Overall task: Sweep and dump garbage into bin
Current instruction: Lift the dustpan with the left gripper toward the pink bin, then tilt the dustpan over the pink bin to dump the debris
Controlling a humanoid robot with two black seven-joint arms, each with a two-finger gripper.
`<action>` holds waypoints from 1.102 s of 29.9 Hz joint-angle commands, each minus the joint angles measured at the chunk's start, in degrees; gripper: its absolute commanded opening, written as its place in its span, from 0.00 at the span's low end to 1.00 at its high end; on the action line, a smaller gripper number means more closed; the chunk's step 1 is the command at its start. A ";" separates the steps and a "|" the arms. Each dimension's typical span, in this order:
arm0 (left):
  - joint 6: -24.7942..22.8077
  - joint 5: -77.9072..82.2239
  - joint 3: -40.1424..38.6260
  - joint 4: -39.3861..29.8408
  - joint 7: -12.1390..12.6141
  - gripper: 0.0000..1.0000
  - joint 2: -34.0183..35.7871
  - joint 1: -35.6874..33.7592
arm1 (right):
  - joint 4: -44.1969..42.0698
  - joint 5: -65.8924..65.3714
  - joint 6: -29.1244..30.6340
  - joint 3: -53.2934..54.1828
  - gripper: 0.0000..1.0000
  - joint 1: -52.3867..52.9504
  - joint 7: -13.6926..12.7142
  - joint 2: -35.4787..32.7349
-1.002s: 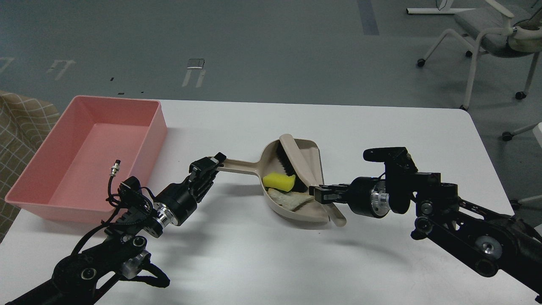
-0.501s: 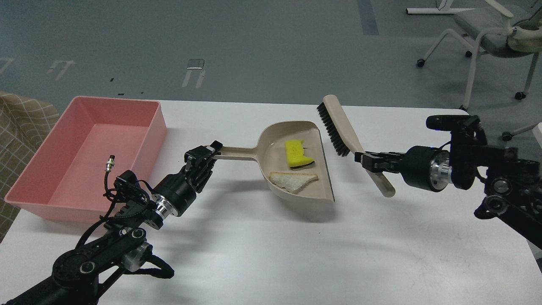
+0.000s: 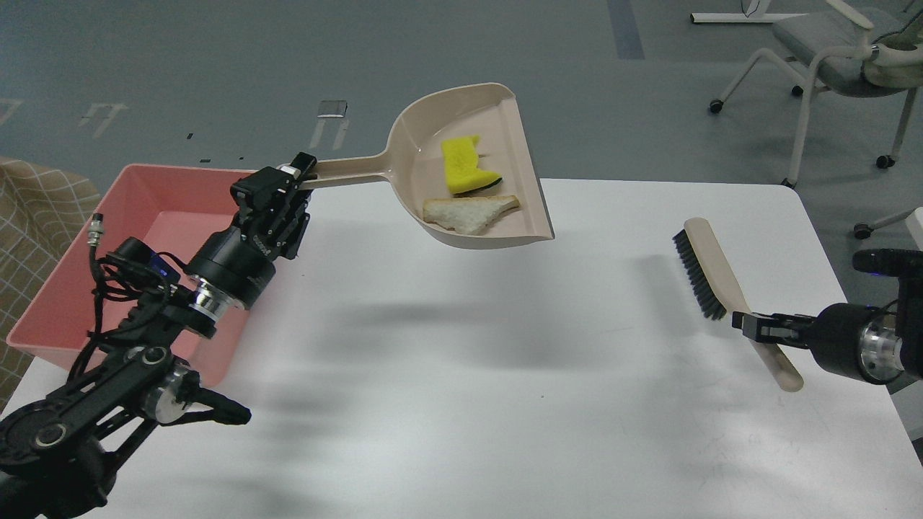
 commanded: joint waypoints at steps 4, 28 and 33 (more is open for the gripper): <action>-7.05 -3.70 -10.67 0.51 -3.10 0.19 10.17 9.93 | -1.26 0.03 0.00 0.00 0.05 -0.83 0.09 0.41; -21.65 -5.99 -27.47 30.13 -3.19 0.22 21.41 18.03 | -0.91 0.12 0.00 0.53 0.05 -1.00 0.09 2.00; -21.83 -1.26 -27.03 30.22 -3.19 0.21 26.95 18.30 | -0.21 -0.15 0.00 0.71 0.04 -1.88 0.00 1.91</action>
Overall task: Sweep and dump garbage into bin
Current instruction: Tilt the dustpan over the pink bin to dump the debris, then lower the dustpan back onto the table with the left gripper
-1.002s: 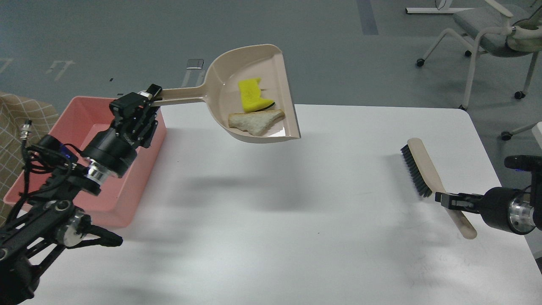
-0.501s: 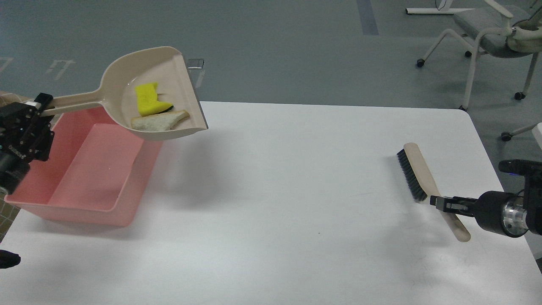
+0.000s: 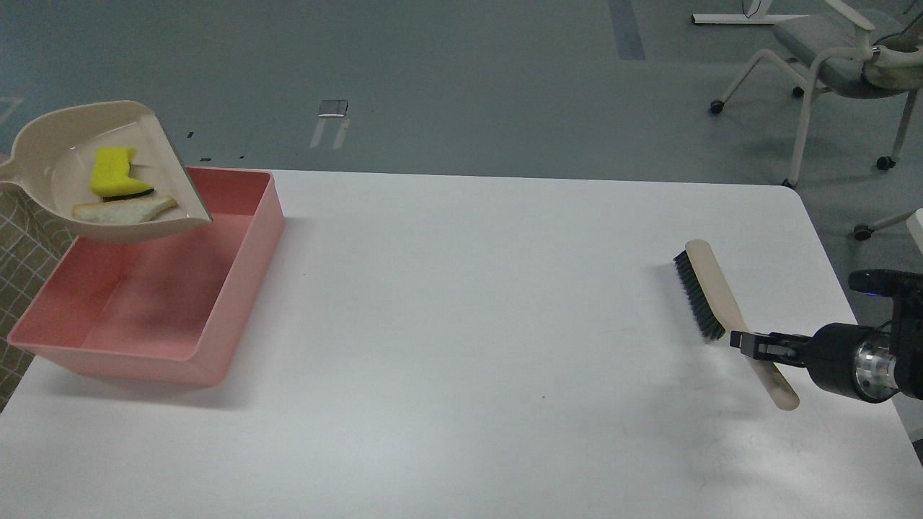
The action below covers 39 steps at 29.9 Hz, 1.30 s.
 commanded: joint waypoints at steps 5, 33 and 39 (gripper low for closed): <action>0.04 15.05 0.15 -0.61 0.02 0.21 3.44 -0.88 | 0.24 -0.35 0.00 0.15 0.03 -1.01 -0.09 -0.17; 1.00 32.04 1.12 -14.06 0.19 0.22 17.50 -9.31 | 1.29 -0.09 -0.31 1.65 0.03 -4.88 0.00 0.18; -4.34 30.46 1.29 -14.50 2.39 0.25 14.70 -22.67 | 1.38 -0.09 -0.75 2.44 0.03 -5.93 0.00 0.09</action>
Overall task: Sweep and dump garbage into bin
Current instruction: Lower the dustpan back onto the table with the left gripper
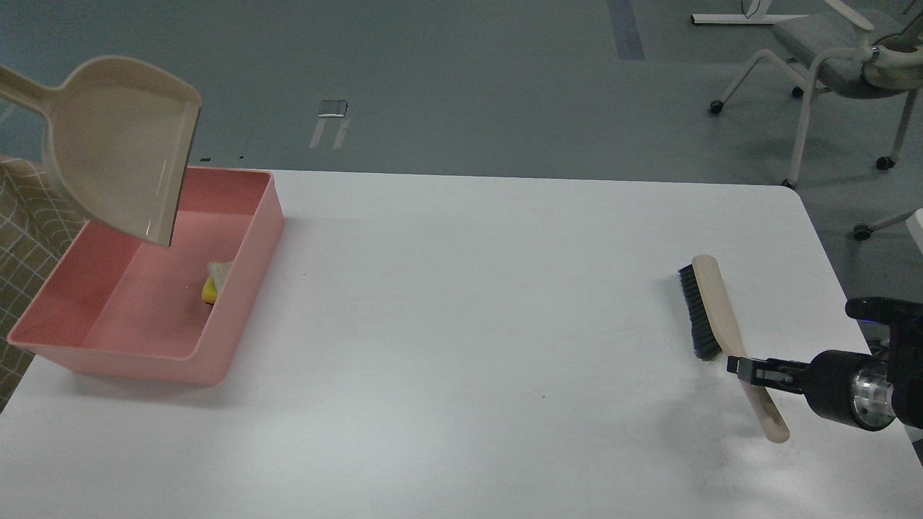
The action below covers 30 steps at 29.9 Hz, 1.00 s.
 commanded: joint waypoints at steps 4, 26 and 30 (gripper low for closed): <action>-6.83 -6.19 0.50 -0.46 2.17 0.25 -9.73 -8.67 | 0.03 0.00 -0.12 1.71 0.03 -1.69 -0.01 -0.52; 7.54 -8.40 32.75 0.41 9.03 0.24 -52.55 -12.55 | -0.32 0.00 -2.23 2.85 0.03 -4.59 0.17 -4.12; 8.95 -8.49 33.11 2.78 8.95 0.24 -53.61 -11.93 | -0.41 0.00 -2.23 2.85 0.03 -4.59 1.22 -4.31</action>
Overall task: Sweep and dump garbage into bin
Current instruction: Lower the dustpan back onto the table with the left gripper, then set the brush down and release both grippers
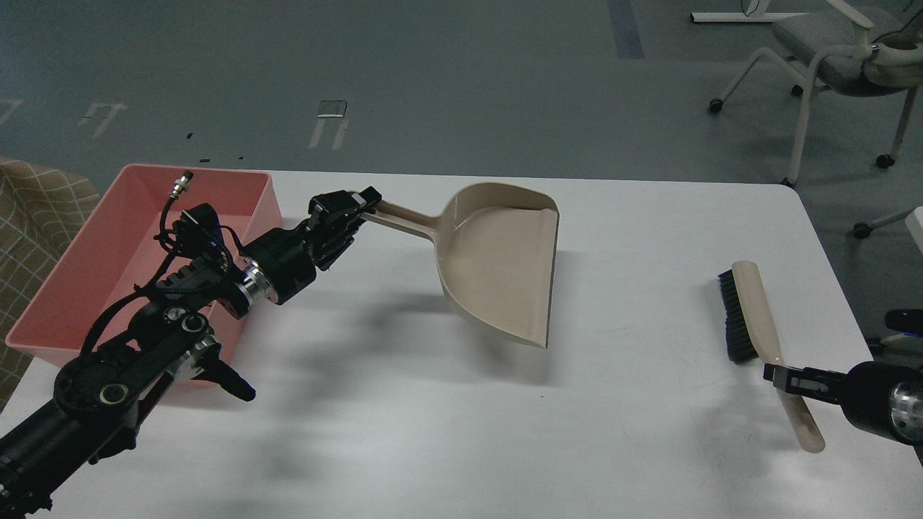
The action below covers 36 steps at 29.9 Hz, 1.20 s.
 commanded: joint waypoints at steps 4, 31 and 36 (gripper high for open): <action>2.75 -0.05 0.48 2.52 -0.09 0.24 -1.93 1.85 | 0.70 0.10 0.18 0.08 0.04 0.00 0.65 -0.08; 5.83 -1.19 0.31 2.96 0.09 0.95 -1.14 3.96 | 0.53 0.10 0.18 -0.01 0.43 -0.35 0.57 0.45; 5.21 -1.28 0.22 2.87 0.09 0.97 0.79 4.05 | 0.70 0.10 -0.09 0.08 0.47 -0.35 0.57 0.36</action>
